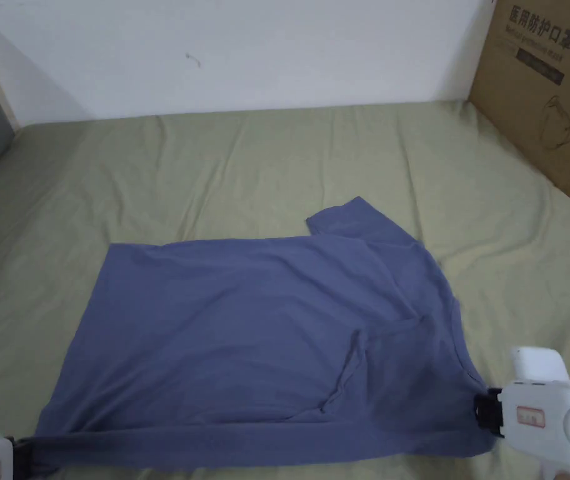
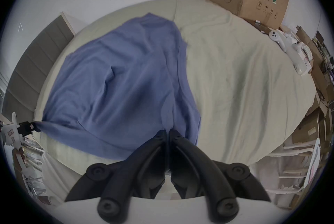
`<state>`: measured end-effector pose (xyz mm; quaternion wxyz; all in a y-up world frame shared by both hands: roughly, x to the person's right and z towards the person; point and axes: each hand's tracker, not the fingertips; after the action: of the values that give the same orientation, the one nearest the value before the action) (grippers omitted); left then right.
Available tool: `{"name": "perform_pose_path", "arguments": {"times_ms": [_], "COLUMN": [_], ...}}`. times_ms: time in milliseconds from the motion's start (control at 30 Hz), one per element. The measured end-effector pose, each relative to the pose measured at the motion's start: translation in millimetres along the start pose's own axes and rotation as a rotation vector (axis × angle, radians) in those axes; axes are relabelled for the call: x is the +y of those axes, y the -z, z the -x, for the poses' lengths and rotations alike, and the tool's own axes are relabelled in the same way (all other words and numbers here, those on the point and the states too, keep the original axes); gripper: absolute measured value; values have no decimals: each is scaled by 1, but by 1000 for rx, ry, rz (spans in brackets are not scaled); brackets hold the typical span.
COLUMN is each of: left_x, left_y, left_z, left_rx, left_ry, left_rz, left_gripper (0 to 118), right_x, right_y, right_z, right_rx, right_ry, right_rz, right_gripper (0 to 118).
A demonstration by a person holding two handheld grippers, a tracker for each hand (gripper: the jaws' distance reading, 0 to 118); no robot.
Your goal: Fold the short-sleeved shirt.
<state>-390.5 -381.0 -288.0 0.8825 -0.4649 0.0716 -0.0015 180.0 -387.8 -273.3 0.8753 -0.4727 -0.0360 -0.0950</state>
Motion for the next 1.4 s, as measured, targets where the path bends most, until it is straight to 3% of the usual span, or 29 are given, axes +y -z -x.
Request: {"name": "perform_pose_path", "arguments": {"times_ms": [200, 433, 467, 500, 533, 567, 600, 733, 767, 833, 867, 900, 933, 1167, 1200, 1233, 1267, 1300, 1333, 1400], "left_x": [76, 130, 130, 129, 128, 124, 120, 99, 91, 72, 59, 44, 35, 18, 22, 27, 31, 36, 39, 42], "left_y": [14, 91, 98, 100, 101, 97, 92, 56, 44, 24, 17, 14, 16, 30, 33, 37, 44, 53, 62, 84], "left_z": [-10, -31, -32, -32, -31, -30, -27, -14, -11, -8, -9, -10, -8, 1, 2, 2, 4, 7, 9, 3], "left_rx": [-4, 22, 17, 21, 30, 25, 17, 19, -6, -27, -23, -19, -19, -47, -40, -25, -24, -21, -22, -6], "left_ry": [41, 147, 139, 126, 110, 100, 80, 35, 23, -9, -15, -14, -17, -57, -56, -57, -60, -71, -87, -94], "left_rz": [-56, 32, 51, 69, 83, 84, 69, 44, 23, -32, -41, -36, -31, 4, -2, -14, -13, -3, 9, 83], "left_gripper": [2, 3, 15, 35, 60, 89, 99, 92, 72, 24, 3, 2, 0, 0, 11, 33, 65, 83, 88, 74], "right_x": [66, 117, 119, 119, 119, 118, 116, 102, 96, 81, 70, 60, 51, 9, 9, 9, 9, 9, 9, 7], "right_y": [7, 81, 87, 90, 90, 89, 87, 40, 27, 10, 4, 4, 6, 26, 26, 25, 24, 25, 26, 26], "right_z": [-1, 3, 7, 11, 15, 15, 14, 25, 28, 35, 36, 38, 39, 45, 45, 45, 44, 43, 42, 39], "right_rx": [-3, -60, -56, -59, -64, -62, -59, -41, -32, -16, -3, 41, 56, 57, 51, 44, 43, 42, 44, 46], "right_ry": [39, 79, 71, 67, 42, 20, 6, -73, -83, -106, -89, -78, -75, -16, -11, -7, -5, 0, 7, 16], "right_rz": [-55, 15, 33, 50, 65, 66, 47, -59, -98, -135, -131, -114, -91, -15, -16, -18, -19, -18, -13, -6], "right_gripper": [2, 2, 5, 18, 44, 80, 89, 86, 79, 56, 27, 9, 4, 0, 0, 0, 0, 0, 0, 0]}}
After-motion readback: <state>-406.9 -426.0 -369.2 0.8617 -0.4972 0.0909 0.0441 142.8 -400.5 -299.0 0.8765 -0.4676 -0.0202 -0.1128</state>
